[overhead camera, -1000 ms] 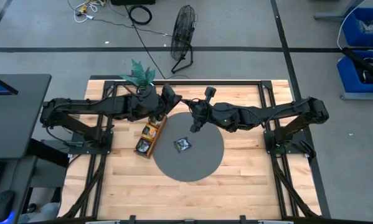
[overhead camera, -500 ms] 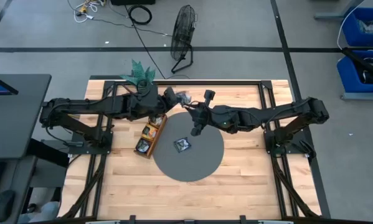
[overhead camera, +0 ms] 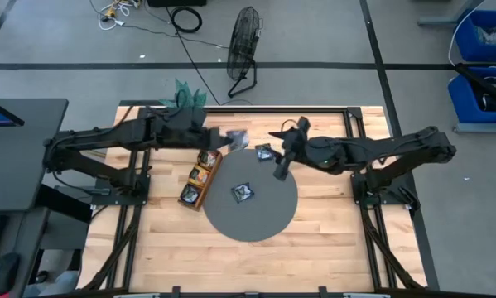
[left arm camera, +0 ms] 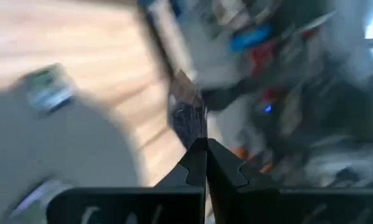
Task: Pick & Place Tea
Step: Put the purple tea bag into the bottom section of the wooden organizer
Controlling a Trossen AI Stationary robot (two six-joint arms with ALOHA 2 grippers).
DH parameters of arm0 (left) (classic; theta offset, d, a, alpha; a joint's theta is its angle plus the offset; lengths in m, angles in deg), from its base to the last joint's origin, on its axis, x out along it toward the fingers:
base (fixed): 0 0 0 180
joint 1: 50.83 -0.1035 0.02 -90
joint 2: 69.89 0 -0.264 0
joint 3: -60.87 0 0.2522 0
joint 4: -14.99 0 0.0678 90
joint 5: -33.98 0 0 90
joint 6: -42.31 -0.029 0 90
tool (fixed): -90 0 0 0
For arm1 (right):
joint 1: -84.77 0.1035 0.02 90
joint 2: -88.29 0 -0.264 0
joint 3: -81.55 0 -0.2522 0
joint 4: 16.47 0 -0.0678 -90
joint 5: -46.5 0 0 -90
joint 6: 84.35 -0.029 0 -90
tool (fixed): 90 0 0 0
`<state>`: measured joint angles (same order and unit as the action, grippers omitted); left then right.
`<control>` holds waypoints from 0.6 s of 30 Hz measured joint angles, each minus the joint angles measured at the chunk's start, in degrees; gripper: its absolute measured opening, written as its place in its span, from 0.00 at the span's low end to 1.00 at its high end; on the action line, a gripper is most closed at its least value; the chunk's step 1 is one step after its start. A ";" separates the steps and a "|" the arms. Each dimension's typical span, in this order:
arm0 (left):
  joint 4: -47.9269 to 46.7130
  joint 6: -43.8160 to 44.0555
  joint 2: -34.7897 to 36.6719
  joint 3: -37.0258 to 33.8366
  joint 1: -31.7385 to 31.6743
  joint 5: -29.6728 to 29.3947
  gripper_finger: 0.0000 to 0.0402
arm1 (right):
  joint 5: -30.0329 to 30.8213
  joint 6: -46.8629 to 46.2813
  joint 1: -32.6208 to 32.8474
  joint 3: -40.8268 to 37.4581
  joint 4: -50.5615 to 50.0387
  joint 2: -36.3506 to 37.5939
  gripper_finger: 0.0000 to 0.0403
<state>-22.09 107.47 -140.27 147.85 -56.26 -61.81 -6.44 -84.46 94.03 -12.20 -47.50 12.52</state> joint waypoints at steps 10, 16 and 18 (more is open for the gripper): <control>-29.86 -7.71 1.83 -0.14 5.23 2.25 0.01 | -0.60 -12.20 0.04 -0.01 -12.22 1.26 0.47; -39.08 -9.92 -0.14 -0.20 9.30 1.92 0.01 | -0.68 -13.38 0.17 0.00 -9.62 -0.40 0.43; -41.13 -10.30 -0.67 -0.31 10.78 1.60 0.01 | -0.70 -13.34 0.22 -0.02 -9.71 -0.63 0.43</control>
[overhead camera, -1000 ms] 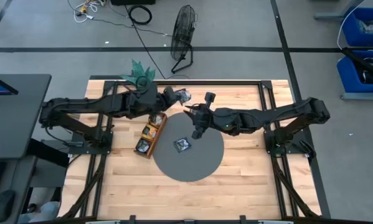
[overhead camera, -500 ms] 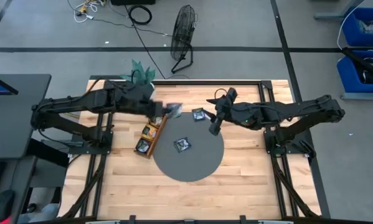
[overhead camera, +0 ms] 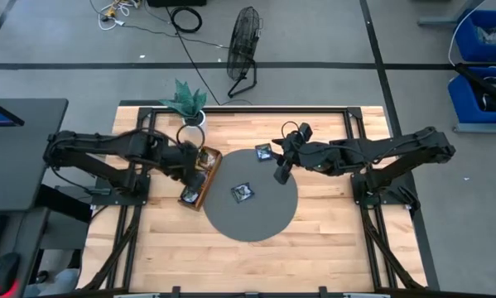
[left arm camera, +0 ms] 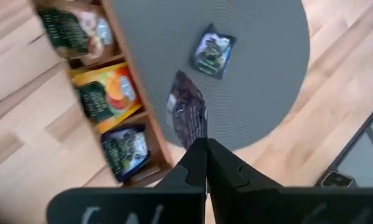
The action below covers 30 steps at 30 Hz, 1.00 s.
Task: Pick & Place Tea
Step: Put the purple tea bag into the bottom section of the wooden organizer
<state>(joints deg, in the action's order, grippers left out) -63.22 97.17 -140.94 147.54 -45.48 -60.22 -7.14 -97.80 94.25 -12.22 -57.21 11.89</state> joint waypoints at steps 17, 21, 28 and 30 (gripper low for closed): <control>7.19 6.73 -0.12 -18.80 7.65 -1.30 0.01 | 0.02 -1.09 0.00 0.00 1.53 -0.26 0.42; 9.60 7.54 -0.12 -22.39 7.82 -1.06 0.01 | 0.02 -1.09 0.00 0.00 1.62 -0.26 0.42; 18.70 7.53 -0.12 -26.25 7.80 0.65 0.01 | 0.02 -1.11 0.00 0.00 1.73 -0.26 0.42; 20.19 7.54 -0.12 -26.94 7.80 1.37 0.01 | 0.00 -1.11 0.00 0.00 1.73 -0.26 0.42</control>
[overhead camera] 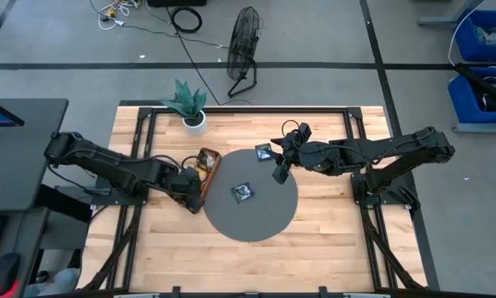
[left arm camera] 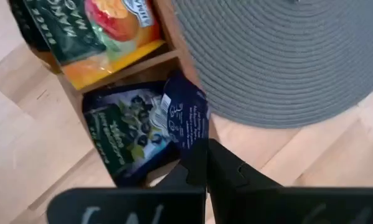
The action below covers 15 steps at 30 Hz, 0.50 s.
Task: Pick & Place Tea
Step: Put the purple tea bag into the bottom section of the wooden organizer
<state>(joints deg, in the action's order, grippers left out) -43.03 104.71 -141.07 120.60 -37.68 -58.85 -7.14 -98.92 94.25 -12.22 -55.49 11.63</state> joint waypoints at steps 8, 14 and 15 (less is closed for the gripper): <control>-0.19 1.93 0.00 -2.18 -0.22 0.56 0.01 | 0.02 0.02 0.00 0.00 0.00 0.00 0.42; -1.26 2.98 0.00 -2.33 -0.22 0.28 0.01 | 0.11 0.02 0.00 0.00 0.00 0.00 0.42; -1.90 3.00 -0.04 -2.33 -0.22 0.09 0.01 | 0.13 0.02 0.00 0.00 0.00 0.00 0.42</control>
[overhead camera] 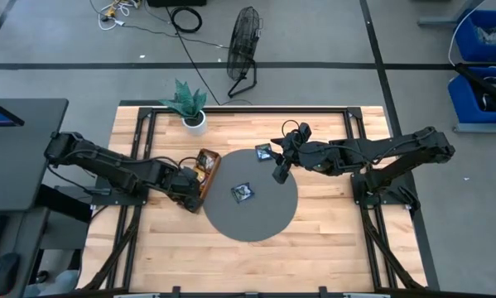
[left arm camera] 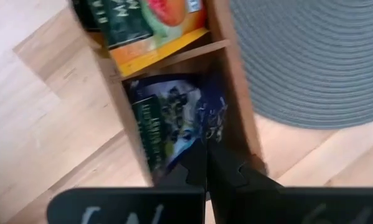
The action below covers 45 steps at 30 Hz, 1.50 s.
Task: Pick & Place Tea
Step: Put the purple tea bag into the bottom section of the wooden organizer
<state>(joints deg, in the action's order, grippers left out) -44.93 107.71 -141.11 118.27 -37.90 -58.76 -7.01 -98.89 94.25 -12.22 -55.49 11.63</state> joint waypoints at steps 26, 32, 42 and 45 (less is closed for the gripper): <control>-1.35 6.06 -0.15 -0.04 0.00 -1.81 0.28 | -0.07 0.02 0.00 0.00 -0.07 0.00 0.42; -1.32 6.05 -0.13 -0.04 0.00 -1.45 0.40 | -0.09 0.02 -0.02 0.00 -0.09 0.00 0.42; -1.39 6.92 0.13 -0.04 0.00 0.47 0.54 | -0.09 0.02 0.00 0.00 -0.48 0.00 0.42; -1.39 7.76 0.13 -0.04 0.00 0.47 0.55 | -0.09 0.02 0.00 0.00 -1.11 0.00 0.42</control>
<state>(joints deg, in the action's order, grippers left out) -46.32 115.47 -140.98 118.23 -37.90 -58.28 -7.10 -98.87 94.25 -12.22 -56.60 11.63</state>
